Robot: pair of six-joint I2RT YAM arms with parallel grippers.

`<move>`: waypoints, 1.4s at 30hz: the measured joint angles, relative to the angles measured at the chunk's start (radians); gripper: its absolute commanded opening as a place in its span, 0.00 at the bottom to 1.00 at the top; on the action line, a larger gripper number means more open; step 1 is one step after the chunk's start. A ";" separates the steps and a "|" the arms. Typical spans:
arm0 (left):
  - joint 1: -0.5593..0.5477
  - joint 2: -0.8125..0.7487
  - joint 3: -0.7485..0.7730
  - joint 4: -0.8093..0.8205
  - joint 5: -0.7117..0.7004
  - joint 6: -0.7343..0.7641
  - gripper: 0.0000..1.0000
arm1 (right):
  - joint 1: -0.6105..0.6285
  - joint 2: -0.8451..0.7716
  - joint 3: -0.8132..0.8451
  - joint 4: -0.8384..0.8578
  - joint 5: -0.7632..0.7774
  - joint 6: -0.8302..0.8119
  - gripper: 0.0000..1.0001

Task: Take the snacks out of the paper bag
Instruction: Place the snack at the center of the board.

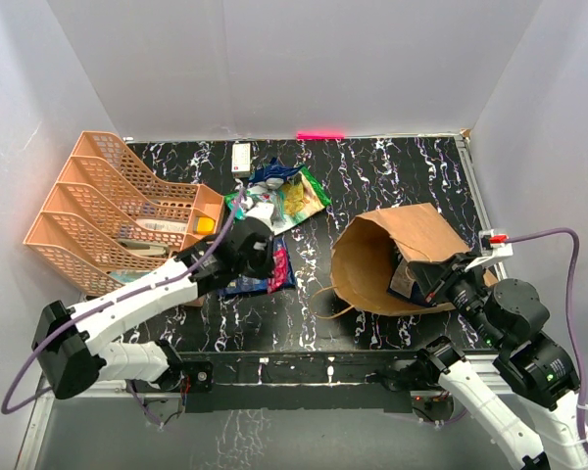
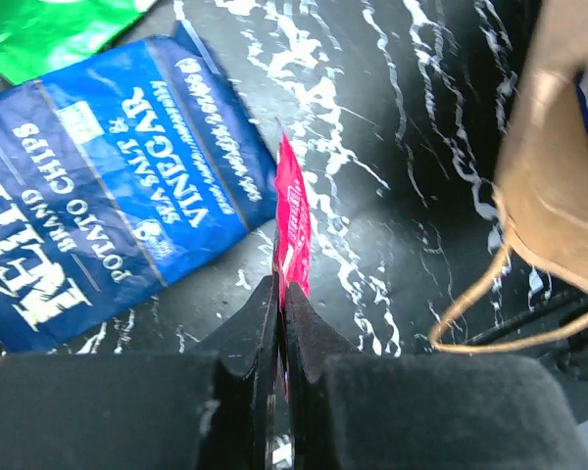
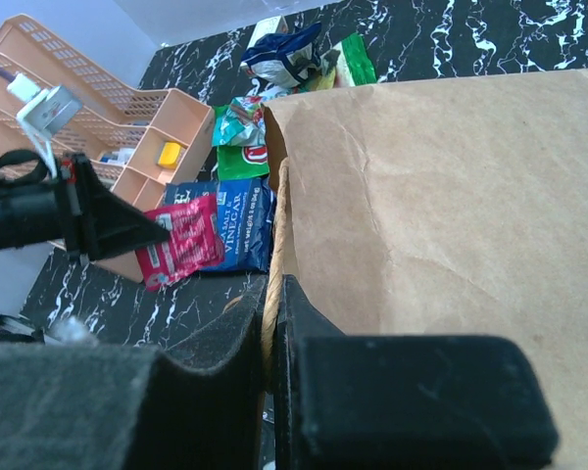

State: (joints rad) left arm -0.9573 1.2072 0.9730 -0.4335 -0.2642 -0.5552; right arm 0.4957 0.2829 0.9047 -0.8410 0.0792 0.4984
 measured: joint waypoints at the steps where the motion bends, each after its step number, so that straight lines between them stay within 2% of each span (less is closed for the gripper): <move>1: 0.047 0.010 -0.007 0.007 0.031 0.006 0.00 | 0.000 0.000 -0.002 0.001 0.000 0.000 0.08; 9: 0.428 0.121 -0.019 0.174 0.342 -0.038 0.00 | 0.000 0.000 -0.011 0.003 -0.006 -0.001 0.08; 15: 0.550 0.237 -0.066 0.267 0.452 -0.084 0.02 | 0.000 0.008 -0.019 0.002 -0.020 -0.003 0.08; 16: 0.560 0.251 -0.071 0.278 0.460 -0.088 0.05 | 0.000 0.008 -0.019 0.002 -0.023 -0.003 0.08; 20: 0.594 0.304 -0.091 0.331 0.491 -0.108 0.27 | 0.000 0.008 -0.019 0.003 -0.027 -0.004 0.08; 24: 0.605 0.319 -0.119 0.359 0.507 -0.119 0.58 | 0.000 0.010 -0.019 0.004 -0.030 -0.004 0.08; 29: 0.608 0.294 -0.147 0.353 0.508 -0.113 0.81 | 0.000 0.018 -0.019 0.004 -0.032 -0.005 0.08; 35: 0.609 0.122 -0.169 0.301 0.500 -0.077 0.90 | 0.000 0.019 -0.019 0.003 -0.033 -0.004 0.08; 42: 0.608 -0.011 -0.169 0.257 0.540 -0.059 0.94 | 0.000 0.020 -0.019 0.000 -0.033 -0.005 0.08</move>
State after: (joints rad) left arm -0.3489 1.1957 0.8040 -0.1761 0.2760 -0.6140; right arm 0.4957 0.3027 0.8860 -0.8406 0.0463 0.4938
